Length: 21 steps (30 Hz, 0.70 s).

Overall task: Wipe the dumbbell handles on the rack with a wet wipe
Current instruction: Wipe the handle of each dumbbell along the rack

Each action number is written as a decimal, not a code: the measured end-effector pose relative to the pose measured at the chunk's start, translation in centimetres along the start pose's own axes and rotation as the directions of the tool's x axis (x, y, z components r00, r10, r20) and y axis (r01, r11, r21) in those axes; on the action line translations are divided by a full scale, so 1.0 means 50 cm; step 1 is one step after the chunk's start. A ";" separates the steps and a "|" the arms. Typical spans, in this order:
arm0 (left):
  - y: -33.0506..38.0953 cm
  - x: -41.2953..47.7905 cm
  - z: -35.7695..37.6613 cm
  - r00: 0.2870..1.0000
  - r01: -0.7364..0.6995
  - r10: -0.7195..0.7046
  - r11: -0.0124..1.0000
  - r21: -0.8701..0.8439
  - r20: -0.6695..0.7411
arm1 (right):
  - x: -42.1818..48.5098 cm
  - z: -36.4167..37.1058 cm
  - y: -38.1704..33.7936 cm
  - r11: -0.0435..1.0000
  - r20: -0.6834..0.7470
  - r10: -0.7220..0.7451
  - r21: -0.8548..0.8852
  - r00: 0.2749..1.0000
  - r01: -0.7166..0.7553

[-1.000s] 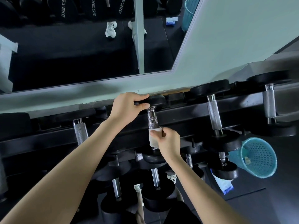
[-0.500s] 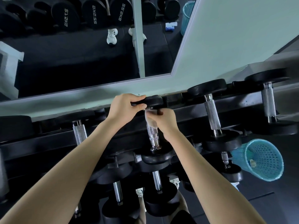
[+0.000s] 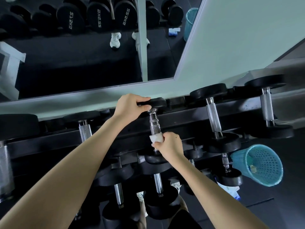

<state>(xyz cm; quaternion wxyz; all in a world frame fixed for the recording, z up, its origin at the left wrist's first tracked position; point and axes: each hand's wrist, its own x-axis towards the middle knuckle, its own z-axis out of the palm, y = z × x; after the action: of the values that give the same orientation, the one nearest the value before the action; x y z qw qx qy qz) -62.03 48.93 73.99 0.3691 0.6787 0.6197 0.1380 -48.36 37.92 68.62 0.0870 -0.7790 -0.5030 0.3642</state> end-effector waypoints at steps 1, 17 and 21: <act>0.002 -0.003 -0.001 1.000 -0.006 0.006 1.000 0.029 0.012 | -0.002 -0.016 -0.006 1.000 -0.014 0.016 -0.018 1.000 -0.017; -0.035 -0.159 0.116 0.932 0.233 -0.320 0.889 -0.394 -0.172 | 0.000 -0.027 -0.036 0.978 -0.168 0.043 0.208 0.985 -0.007; -0.009 -0.152 0.148 0.937 0.259 -0.331 0.871 -0.417 -0.110 | 0.018 -0.032 -0.044 0.968 -0.159 0.034 0.251 0.987 0.007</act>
<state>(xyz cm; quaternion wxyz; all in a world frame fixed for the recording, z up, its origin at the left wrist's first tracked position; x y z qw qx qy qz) -59.05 39.28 70.65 0.4587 0.4718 0.7058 0.2623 -48.70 40.10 70.46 0.2225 -0.7922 -0.4389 0.3608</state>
